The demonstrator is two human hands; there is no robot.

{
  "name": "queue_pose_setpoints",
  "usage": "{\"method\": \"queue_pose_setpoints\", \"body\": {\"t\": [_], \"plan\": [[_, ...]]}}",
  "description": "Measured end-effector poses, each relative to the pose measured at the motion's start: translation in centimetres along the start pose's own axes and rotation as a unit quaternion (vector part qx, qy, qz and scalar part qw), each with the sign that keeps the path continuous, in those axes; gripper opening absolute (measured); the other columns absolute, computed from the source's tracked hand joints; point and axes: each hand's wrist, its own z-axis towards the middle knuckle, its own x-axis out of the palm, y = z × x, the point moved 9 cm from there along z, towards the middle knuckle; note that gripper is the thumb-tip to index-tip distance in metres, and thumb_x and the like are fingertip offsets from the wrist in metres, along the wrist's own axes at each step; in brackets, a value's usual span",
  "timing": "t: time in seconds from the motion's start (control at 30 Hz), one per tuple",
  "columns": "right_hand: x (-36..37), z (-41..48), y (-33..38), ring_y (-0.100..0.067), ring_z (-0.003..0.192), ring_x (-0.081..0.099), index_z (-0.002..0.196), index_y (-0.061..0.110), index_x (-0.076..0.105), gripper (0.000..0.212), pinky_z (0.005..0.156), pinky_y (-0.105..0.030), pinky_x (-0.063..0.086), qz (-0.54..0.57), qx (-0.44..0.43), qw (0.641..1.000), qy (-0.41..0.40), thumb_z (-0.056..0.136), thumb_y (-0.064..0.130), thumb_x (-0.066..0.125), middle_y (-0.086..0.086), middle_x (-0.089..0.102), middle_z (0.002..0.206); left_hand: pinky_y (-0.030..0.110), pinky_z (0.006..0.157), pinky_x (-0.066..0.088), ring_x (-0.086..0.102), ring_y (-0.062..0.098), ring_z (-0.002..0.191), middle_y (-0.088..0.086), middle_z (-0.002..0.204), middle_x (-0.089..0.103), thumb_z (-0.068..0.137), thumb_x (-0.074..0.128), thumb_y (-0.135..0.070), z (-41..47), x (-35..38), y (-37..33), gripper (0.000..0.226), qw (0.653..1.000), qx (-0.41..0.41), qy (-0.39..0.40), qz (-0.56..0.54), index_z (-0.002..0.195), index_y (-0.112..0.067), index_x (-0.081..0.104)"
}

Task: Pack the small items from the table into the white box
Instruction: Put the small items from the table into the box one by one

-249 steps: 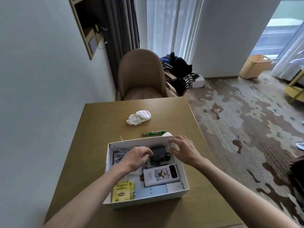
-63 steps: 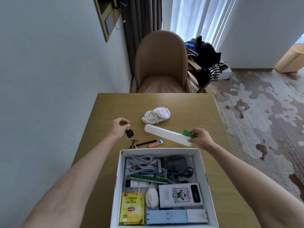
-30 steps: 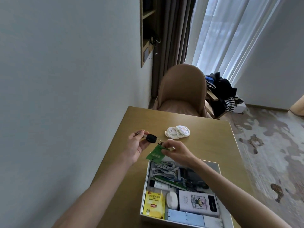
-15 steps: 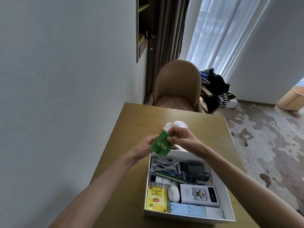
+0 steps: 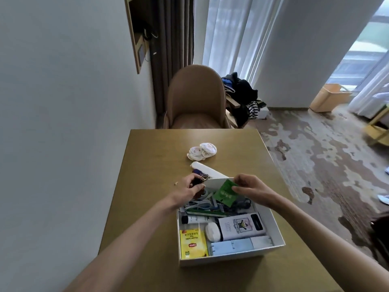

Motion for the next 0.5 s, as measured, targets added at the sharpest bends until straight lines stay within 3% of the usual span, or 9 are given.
{"method": "queue_pose_setpoints", "body": {"t": [0.17, 0.33, 0.5], "plan": [[-0.7, -3.2, -2.5, -0.010, 0.082, 0.068, 0.092, 0.020, 0.064, 0.007, 0.073, -0.029, 0.058, -0.091, 0.016, 0.995, -0.029, 0.091, 0.014, 0.063, -0.002, 0.071, 0.091, 0.034, 0.083, 0.054, 0.063, 0.018, 0.092, 0.006, 0.104, 0.068, 0.091, 0.061, -0.025, 2.9, 3.5, 0.3, 0.022, 0.977, 0.047, -0.002, 0.208, 0.112, -0.019, 0.061], [-1.8, -7.1, -3.8, -0.004, 0.084, 0.068, 0.088, 0.028, 0.064, 0.014, 0.070, -0.021, 0.054, -0.083, 0.026, 0.993, -0.078, 0.091, 0.015, 0.064, 0.004, 0.071, 0.089, 0.037, 0.082, 0.052, 0.065, 0.024, 0.090, 0.007, 0.100, 0.071, 0.089, 0.061, -0.028, 5.5, 6.2, 1.7, 0.017, 0.957, 0.040, 0.002, 0.288, 0.104, -0.020, 0.060], [-2.5, -9.8, -5.0, -0.006, 0.088, 0.067, 0.095, 0.021, 0.065, 0.007, 0.076, -0.026, 0.056, -0.082, 0.040, 0.992, -0.091, 0.091, 0.016, 0.063, 0.003, 0.071, 0.094, 0.040, 0.083, 0.050, 0.062, 0.029, 0.094, 0.012, 0.100, 0.067, 0.086, 0.064, -0.026, 6.6, 6.5, 2.6, 0.017, 0.949, 0.025, -0.023, 0.314, 0.092, -0.012, 0.055]]}}
